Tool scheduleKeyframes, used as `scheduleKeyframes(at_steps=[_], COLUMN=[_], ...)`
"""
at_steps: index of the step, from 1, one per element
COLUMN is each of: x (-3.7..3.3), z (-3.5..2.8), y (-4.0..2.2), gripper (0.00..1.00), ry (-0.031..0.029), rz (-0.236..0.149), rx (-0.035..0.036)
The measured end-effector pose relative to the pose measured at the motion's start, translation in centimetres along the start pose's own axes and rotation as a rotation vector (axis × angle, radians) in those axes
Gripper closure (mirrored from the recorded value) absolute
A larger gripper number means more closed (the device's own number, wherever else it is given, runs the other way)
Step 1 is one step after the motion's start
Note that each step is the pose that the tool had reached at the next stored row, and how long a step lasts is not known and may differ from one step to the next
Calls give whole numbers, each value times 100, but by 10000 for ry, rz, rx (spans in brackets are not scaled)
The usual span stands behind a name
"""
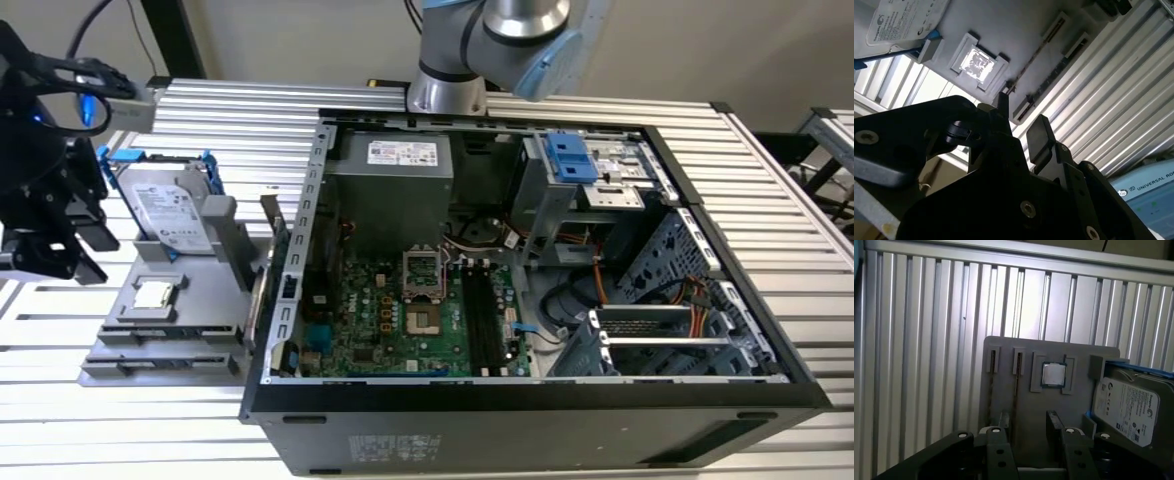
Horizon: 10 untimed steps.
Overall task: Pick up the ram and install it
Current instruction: 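Pick up the ram and move it above insertion slot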
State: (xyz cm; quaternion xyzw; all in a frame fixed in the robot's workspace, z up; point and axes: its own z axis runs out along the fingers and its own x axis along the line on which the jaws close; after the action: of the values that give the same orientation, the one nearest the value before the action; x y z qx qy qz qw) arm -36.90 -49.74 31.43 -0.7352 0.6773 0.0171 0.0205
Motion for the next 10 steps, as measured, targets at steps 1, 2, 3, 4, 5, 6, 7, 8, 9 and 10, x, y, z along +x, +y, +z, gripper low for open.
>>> scheduleKeyframes(at_steps=[1, 2, 3, 4, 5, 6, 7, 8, 9, 10], x=[4, 8, 12, 19, 25, 31, 38, 44, 50, 58], z=[11, 21, 31, 41, 53, 65, 77, 87, 96, 106], y=[0, 1, 1, 1, 2, 2, 3, 3, 4, 4], gripper=[0, 0, 0, 0, 0, 0, 0, 0, 0, 0], ry=[0, 0, 1, 2, 1, 0, 0, 0, 1, -1], rz=[0, 1, 2, 2, 4, 5, 6, 7, 9, 11], rx=[0, 0, 0, -2, -1, 1, 1, 1, 0, 2])
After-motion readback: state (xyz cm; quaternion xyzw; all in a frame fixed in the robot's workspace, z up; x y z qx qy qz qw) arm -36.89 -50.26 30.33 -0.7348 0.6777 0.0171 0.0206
